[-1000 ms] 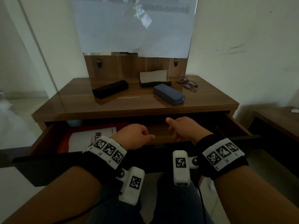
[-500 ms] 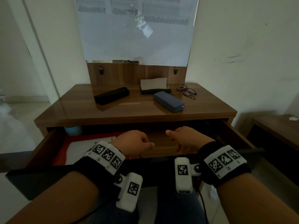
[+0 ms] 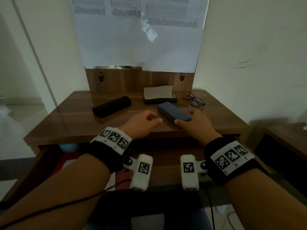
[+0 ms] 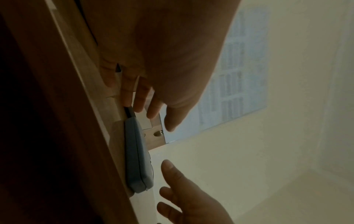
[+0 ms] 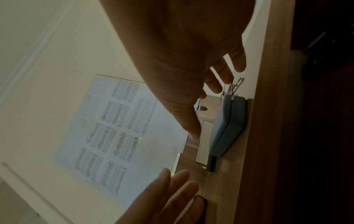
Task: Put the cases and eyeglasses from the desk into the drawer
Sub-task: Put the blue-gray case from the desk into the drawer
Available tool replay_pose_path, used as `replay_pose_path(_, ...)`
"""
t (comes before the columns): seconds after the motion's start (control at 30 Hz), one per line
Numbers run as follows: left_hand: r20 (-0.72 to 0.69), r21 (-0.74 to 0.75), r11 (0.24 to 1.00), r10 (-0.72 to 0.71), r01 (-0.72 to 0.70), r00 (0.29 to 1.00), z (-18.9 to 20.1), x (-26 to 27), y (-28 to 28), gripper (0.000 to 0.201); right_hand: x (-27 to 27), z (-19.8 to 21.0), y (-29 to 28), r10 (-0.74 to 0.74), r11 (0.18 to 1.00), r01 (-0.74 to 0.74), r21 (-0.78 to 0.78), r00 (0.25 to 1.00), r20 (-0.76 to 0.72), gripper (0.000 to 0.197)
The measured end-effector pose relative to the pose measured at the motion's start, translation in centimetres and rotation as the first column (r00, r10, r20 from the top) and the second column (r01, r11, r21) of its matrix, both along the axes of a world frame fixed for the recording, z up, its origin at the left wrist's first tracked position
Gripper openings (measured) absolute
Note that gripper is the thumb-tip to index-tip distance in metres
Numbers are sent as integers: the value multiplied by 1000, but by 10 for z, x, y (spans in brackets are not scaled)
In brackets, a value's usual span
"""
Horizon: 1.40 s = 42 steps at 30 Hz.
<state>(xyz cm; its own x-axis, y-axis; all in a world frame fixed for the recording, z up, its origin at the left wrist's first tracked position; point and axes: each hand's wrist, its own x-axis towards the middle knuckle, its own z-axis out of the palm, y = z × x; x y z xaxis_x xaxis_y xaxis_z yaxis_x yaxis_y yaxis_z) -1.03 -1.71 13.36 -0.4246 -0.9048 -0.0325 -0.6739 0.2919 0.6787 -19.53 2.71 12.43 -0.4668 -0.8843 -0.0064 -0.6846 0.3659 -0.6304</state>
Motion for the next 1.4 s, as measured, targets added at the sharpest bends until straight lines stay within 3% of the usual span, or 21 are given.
replay_pose_path(0.1, -94, 20, 998, 67, -65, 993, 7, -14, -23, 39, -10, 4, -21, -2, 997, 10, 83, 996, -94, 98)
replay_pose_path(0.3, -186, 75, 988, 150, -138, 971, 6, -41, -68, 36, -29, 1, -53, 41, 984, -35, 176, 999, -35, 104)
replay_pose_path(0.57, -149, 146, 973, 199, -177, 969, -4, -64, -103, 52, -31, -11, -66, 141, 969, -114, 217, 984, -111, 99)
replay_pose_path(0.8, -39, 136, 982, 138, -132, 990, -11, -71, -110, 53, -32, -18, -69, 172, 967, -138, 212, 973, -155, 88)
replay_pose_path(1.1, -45, 169, 975, 151, -141, 988, -19, -61, -105, 57, -35, -16, -67, 208, 960, -187, 207, 974, -85, 83)
replay_pose_path(1.4, -36, 112, 986, 129, -124, 991, -22, -36, -88, 59, -40, -2, -46, 263, 934, -296, 199, 948, 178, 55)
